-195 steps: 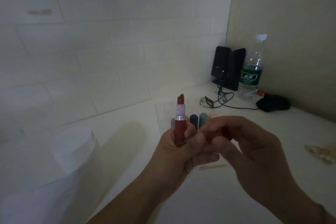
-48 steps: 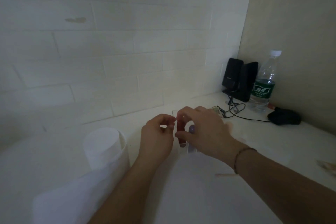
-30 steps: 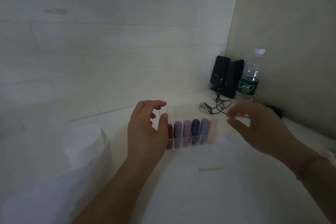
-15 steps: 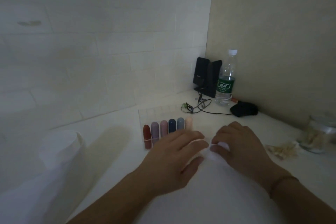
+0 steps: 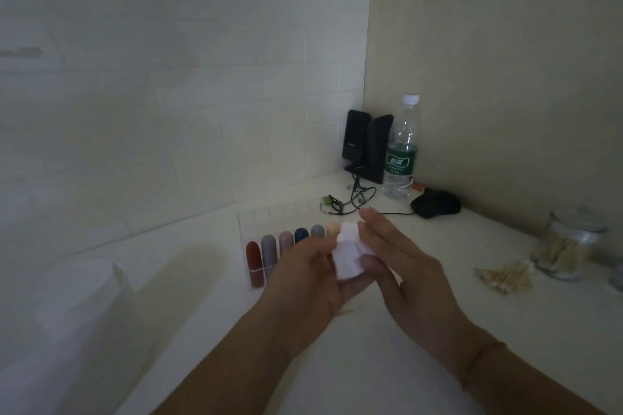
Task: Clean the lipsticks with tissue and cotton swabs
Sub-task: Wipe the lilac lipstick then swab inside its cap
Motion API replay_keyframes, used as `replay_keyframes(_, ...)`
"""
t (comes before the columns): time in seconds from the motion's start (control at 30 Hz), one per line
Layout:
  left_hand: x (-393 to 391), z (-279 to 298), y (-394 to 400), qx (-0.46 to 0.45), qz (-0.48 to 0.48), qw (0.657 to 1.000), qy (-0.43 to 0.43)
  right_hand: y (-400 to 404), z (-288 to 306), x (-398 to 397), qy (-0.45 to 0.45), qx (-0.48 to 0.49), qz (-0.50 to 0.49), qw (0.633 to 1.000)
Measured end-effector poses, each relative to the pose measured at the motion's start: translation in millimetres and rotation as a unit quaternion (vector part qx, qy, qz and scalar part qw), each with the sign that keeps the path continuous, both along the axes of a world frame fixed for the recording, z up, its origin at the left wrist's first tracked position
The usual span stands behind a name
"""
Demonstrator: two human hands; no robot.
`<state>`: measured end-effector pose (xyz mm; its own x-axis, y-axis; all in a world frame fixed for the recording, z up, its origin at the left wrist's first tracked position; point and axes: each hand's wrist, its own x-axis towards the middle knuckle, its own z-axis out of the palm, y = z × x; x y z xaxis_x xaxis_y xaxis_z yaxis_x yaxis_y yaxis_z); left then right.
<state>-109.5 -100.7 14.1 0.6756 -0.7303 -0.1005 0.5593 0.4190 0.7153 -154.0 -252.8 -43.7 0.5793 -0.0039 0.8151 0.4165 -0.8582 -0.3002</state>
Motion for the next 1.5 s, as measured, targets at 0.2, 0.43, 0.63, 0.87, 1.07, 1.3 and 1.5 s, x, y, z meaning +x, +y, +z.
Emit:
replay_keyframes(0.2,5,-26,-3,0.027,0.006,0.993,-0.111,-1,5,0,-0.069,0.041,-0.059,0.995)
replay_keyframes(0.43,17,-28,0,0.131,0.148,0.940,-0.279,5,11,-14,-0.030,0.085,0.023,0.996)
replay_keyframes(0.63,18,-27,1,0.169,0.127,0.920,-0.331,8,9,-10,-0.047,0.002,0.027,0.999)
replay_keyframes(0.87,6,-23,-9,0.151,0.098,0.920,-0.347,-7,18,-8,-0.060,0.051,-0.126,0.989)
replay_keyframes(1.07,2,-9,-27,0.223,0.200,0.857,-0.420,-6,24,-19,-0.036,0.135,-0.039,0.989)
replay_keyframes(1.3,-4,2,-45,0.169,0.135,0.898,-0.384,-39,43,-36,-0.008,-0.068,-0.075,0.995)
replay_keyframes(1.5,-45,11,-78,0.128,-0.038,0.899,-0.418,-82,56,-87,-0.033,-0.120,-0.189,0.974)
